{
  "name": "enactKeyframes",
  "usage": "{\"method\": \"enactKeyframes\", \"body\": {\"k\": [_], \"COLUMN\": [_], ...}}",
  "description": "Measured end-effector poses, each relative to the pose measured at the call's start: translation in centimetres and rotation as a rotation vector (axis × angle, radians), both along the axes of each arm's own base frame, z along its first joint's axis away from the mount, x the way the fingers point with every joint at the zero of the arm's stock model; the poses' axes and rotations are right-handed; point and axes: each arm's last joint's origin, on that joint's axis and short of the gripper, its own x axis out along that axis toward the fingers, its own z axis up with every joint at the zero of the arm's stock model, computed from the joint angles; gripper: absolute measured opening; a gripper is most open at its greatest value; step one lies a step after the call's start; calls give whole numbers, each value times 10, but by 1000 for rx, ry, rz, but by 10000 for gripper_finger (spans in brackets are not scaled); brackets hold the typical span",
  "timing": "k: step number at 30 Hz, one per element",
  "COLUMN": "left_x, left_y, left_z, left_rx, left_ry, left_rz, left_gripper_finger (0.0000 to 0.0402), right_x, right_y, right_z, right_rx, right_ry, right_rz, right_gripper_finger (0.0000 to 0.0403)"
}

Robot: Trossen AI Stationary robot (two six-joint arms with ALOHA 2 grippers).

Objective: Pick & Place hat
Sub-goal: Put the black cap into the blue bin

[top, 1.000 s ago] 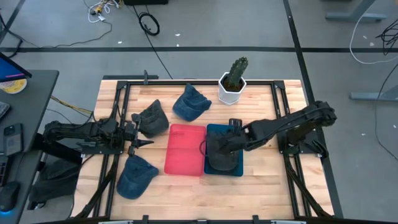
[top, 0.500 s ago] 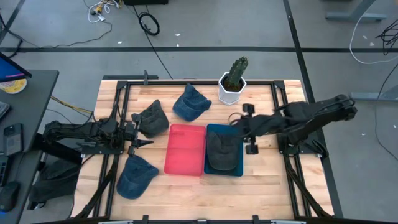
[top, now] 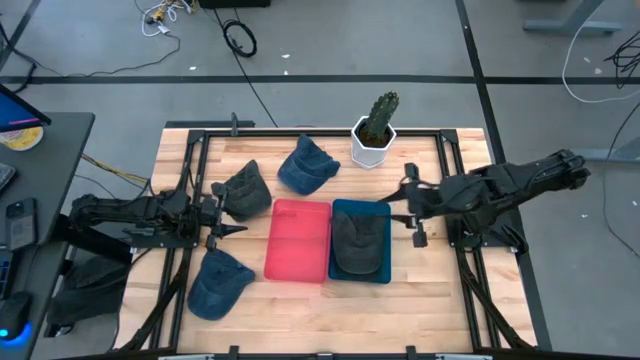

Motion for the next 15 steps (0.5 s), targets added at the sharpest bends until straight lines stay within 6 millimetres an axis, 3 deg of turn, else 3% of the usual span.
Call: {"method": "enactKeyframes", "body": {"k": [5, 15], "left_x": [0, 0], "left_y": [0, 0], "left_z": [0, 0], "left_rx": [0, 0], "left_ry": [0, -1], "left_rz": [0, 0], "left_gripper_finger": [177, 177], "right_x": [-28, -79], "right_y": [-12, -29], "right_z": [-4, -32], "right_rx": [39, 96], "right_ry": [-216, -574], "right_rz": [3, 6], "right_gripper_finger": [149, 149]}}
